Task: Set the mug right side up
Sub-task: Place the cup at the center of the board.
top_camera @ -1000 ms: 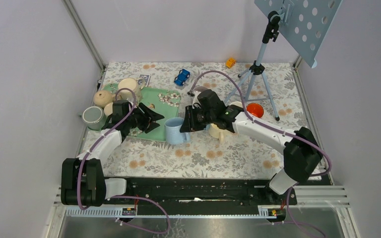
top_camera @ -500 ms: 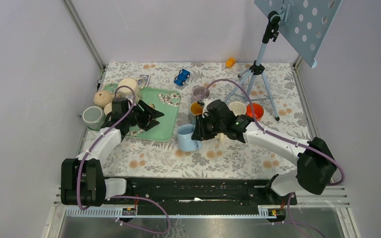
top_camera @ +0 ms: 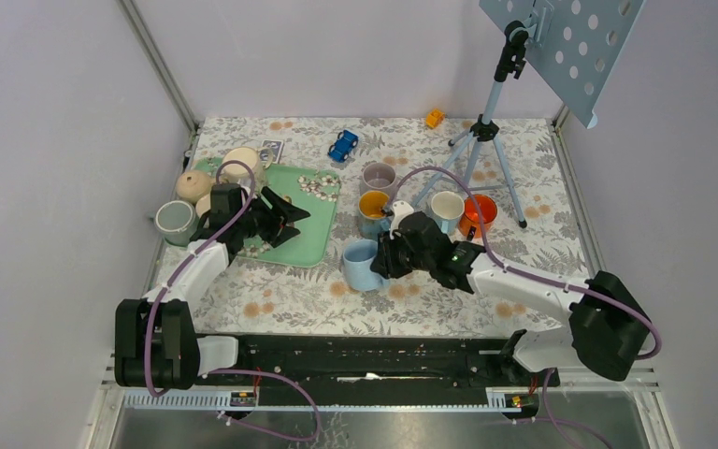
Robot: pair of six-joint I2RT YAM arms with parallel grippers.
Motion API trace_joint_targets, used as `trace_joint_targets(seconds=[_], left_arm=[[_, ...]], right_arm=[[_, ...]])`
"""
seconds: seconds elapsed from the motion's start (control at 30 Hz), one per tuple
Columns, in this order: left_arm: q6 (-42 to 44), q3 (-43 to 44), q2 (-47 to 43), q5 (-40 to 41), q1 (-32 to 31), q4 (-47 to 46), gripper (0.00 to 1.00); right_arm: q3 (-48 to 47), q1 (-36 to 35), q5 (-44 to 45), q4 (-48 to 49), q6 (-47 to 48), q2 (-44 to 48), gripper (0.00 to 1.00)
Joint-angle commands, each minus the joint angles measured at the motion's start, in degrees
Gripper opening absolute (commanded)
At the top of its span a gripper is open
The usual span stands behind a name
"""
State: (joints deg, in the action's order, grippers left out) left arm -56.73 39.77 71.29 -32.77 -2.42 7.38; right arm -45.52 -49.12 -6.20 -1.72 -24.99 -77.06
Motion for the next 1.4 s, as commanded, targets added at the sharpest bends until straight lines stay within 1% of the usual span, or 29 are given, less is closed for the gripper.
trace_joint_targets(seconds=[0.0,0.13,0.33,0.4,0.57,0.67,0.93,1.17,1.37], left_arm=[[1.58,2.31,-1.06,-1.00,0.04,-1.74,0.64],[1.83,2.50,-0.87,-1.22,0.04,-1.79,0.64],[2.38,2.43,-0.56,-1.69,0.04,-1.76,0.64],[2.63,2.42,-0.50,-1.76,0.04,-1.69,0.64],[2.92,2.50,-0.15,-2.27,0.04,-1.77,0.64],[2.94,2.69,-0.01,-2.43,0.04,-1.77,0.64],[3.03,2.62,0.35,-2.94,0.04,-2.00,0.64],[2.87,2.51,0.75,-3.15,0.04,-2.41,0.64],[2.59,2.08,0.62,-3.52,0.04,-2.84,0.64]], right_arm=[[1.20,-1.56,4.33,11.54,2.25,3.92,0.00],[2.55,-1.87,5.31,12.36,2.66,3.53,0.00],[3.66,-2.20,7.98,10.52,2.77,2.58,0.00],[4.16,-2.20,8.21,10.35,2.63,2.46,0.03],[4.49,-2.20,8.56,9.58,2.36,2.07,0.15],[4.54,-2.16,8.70,8.92,2.62,1.76,0.20],[5.14,-2.20,9.77,6.21,2.98,1.84,0.28],[6.31,-2.16,10.67,5.05,3.00,2.10,0.38],[6.25,-2.29,10.93,4.60,2.69,1.61,0.40]])
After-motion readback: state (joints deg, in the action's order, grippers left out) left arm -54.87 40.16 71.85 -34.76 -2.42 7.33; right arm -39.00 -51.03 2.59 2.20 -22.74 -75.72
